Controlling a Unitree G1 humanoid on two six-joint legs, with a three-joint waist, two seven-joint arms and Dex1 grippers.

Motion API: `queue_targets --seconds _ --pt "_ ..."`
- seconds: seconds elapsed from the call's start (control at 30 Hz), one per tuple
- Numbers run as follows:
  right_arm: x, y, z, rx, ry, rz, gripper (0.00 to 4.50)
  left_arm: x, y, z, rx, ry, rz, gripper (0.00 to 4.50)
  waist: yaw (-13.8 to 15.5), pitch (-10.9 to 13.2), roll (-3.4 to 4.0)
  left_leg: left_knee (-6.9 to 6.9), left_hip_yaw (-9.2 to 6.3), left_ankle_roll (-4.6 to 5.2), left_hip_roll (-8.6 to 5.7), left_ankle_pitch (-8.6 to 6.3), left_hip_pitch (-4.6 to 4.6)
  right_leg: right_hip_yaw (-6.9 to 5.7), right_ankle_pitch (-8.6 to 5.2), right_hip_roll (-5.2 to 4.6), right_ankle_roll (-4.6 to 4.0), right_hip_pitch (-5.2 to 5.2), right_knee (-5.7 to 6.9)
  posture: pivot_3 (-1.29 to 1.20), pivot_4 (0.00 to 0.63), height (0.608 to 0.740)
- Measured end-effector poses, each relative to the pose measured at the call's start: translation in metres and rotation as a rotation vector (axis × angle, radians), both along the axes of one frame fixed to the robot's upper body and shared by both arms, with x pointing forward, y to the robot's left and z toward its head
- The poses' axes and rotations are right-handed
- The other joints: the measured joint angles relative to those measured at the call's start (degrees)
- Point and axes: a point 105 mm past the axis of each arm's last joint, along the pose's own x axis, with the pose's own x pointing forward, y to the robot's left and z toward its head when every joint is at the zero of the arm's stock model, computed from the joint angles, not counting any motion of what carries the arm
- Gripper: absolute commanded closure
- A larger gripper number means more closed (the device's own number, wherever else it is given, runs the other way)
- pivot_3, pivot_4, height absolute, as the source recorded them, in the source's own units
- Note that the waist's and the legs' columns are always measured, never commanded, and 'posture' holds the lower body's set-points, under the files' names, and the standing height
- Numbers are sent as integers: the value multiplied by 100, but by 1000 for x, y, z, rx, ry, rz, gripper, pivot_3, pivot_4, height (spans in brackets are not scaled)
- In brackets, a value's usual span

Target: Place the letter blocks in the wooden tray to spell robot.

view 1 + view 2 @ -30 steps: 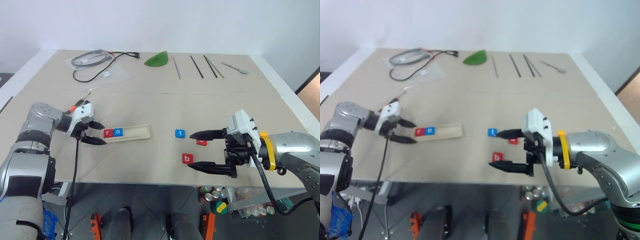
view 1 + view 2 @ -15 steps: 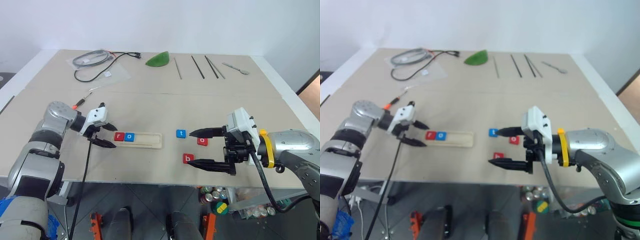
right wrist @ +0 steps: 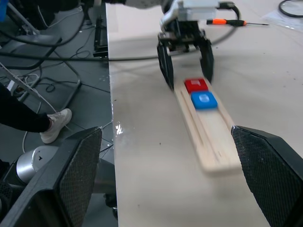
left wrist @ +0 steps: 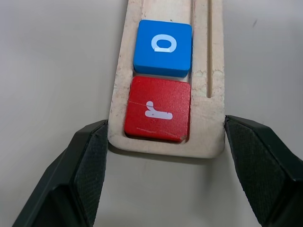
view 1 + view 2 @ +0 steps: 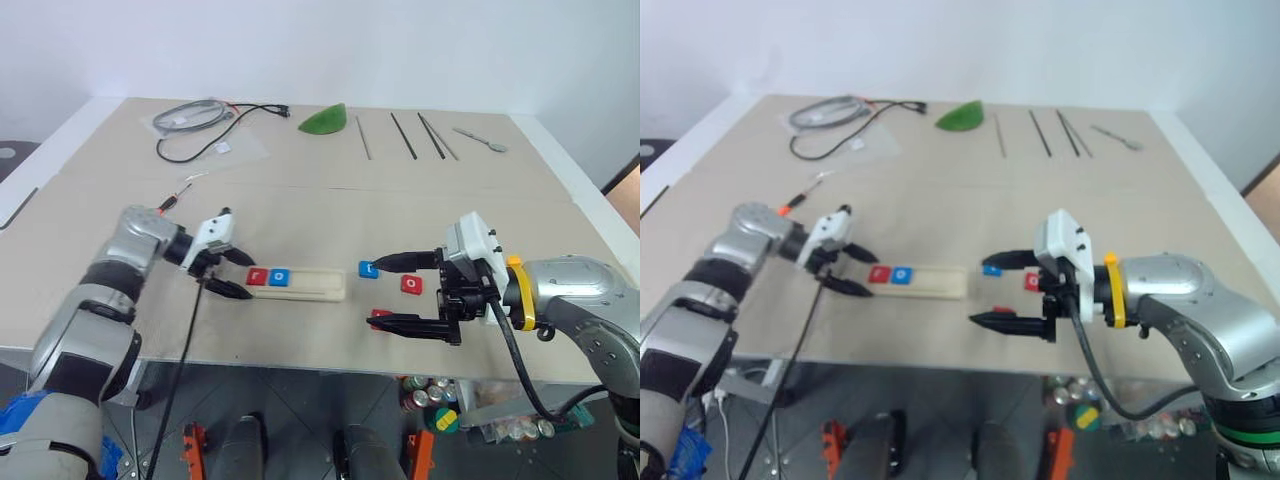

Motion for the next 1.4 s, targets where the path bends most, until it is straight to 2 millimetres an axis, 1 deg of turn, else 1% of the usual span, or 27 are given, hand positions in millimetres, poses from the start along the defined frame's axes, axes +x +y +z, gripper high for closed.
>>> queue_targets --seconds 0.07,0.13,0.27,0.5,0.93,1.07,1.3,1.4 --pt "1 1 0 8 -5 3 0 -2 -6 1 -3 23 -14 1276 -13 1 -1 0 -1 1 4 0 0 0 1 7 -2 -3 0 0 150 740" --pt "3 2 2 10 -16 4 0 -3 -7 0 7 27 -26 1276 -31 1 0 -1 -1 1 8 -1 0 0 2 12 -3 -6 2 0 150 740" --pt "3 3 2 13 -23 4 0 -4 2 1 42 10 -31 1276 -77 1 0 -1 -2 7 13 -4 1 -1 1 17 -4 -6 1 0 150 740" --pt "3 3 2 13 -22 5 0 -2 9 1 75 -22 -29 1276 -94 1 0 0 -1 8 13 -5 4 -1 5 16 -10 -7 2 0 150 740" --pt "4 3 2 23 -26 15 0 0 7 2 71 -22 -4 1276 -89 1 0 1 -1 7 13 -5 4 -2 12 14 -19 -8 2 0 150 740" --pt "7 6 -2 22 -18 21 0 -2 6 2 63 -8 7 1276 -89 1 0 1 0 7 13 -5 4 -2 12 12 -19 -10 1 0 150 740" --pt "12 8 2 34 -41 37 0 -4 8 3 89 -47 -6 1276 -93 1 0 -4 2 12 15 -8 1 -1 5 17 -12 -17 2 0 150 740" --pt "13 10 -2 35 -27 43 0 -2 9 5 86 -70 11 1276 -90 1 0 -4 1 12 16 -8 1 -1 6 19 -14 -19 2 0 150 740"
